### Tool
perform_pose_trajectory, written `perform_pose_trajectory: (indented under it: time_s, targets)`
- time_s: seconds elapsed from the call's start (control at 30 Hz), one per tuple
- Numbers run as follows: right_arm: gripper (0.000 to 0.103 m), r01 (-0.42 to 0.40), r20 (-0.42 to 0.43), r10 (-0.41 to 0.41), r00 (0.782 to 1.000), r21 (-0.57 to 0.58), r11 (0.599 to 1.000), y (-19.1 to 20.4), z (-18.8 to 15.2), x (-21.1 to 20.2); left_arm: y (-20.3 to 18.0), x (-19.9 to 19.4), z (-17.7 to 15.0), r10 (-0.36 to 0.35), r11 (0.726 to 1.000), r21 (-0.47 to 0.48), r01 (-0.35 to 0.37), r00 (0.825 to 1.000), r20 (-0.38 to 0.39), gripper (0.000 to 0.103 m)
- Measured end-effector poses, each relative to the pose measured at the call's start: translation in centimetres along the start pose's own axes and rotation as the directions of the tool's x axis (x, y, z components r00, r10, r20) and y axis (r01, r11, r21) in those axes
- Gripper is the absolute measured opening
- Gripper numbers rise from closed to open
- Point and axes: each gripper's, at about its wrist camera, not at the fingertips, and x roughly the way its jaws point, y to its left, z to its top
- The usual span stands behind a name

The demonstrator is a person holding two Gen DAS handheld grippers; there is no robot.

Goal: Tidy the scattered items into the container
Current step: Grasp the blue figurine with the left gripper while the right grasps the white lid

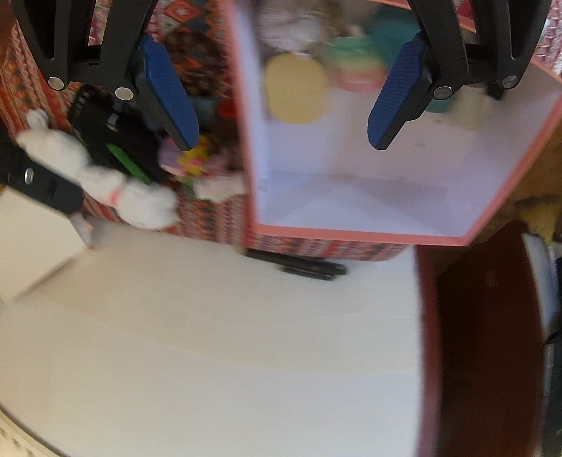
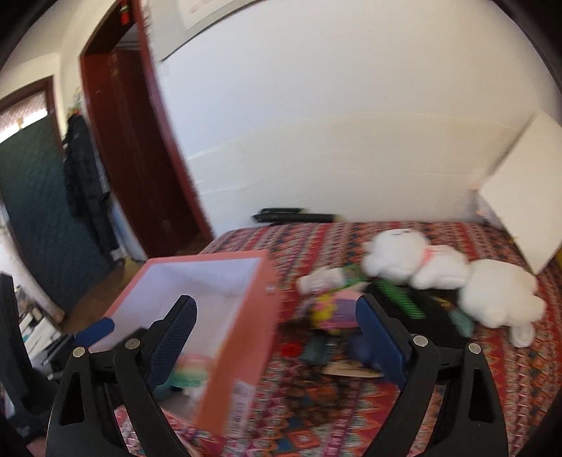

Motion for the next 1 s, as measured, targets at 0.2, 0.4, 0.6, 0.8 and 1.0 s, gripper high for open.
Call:
perform_pose_trajectory:
  time_s: [0.2, 0.4, 0.6, 0.8, 1.0]
  targets:
    - [0.094, 0.075, -0.043, -0.071, 0.997, 0.098, 0.992, -8.7, -0.8, -2.1, -8.1, 3.1, -2.7, -0.09, 0.987, 0.12, 0.102, 0.99, -0.106, 0.089]
    - [0.094, 0.143, -0.162, -0.107, 0.981, 0.235, 0.961, -18.8, -4.0, -2.0, -15.2, 8.9, -7.7, -0.112, 0.966, 0.191, 0.173, 0.949, -0.294, 0.089]
    - [0.093, 0.169, -0.199, -0.055, 0.978, 0.62, 0.766, -31.7, -8.8, -2.6, -18.8, 11.9, -9.3, -0.077, 0.96, 0.235, 0.153, 0.95, -0.302, 0.089]
    - [0.088, 0.184, -0.199, -0.053, 0.978, 0.727, 0.662, -38.3, -11.4, -0.9, -20.7, 15.2, -9.5, -0.013, 0.943, 0.316, 0.101, 0.963, -0.269, 0.089]
    - [0.087, 0.379, -0.308, -0.241, 0.92, 0.551, 0.743, -39.8, -10.9, 3.2, -20.1, 19.2, -9.8, 0.053, 0.944, 0.325, 0.049, 0.953, -0.299, 0.088]
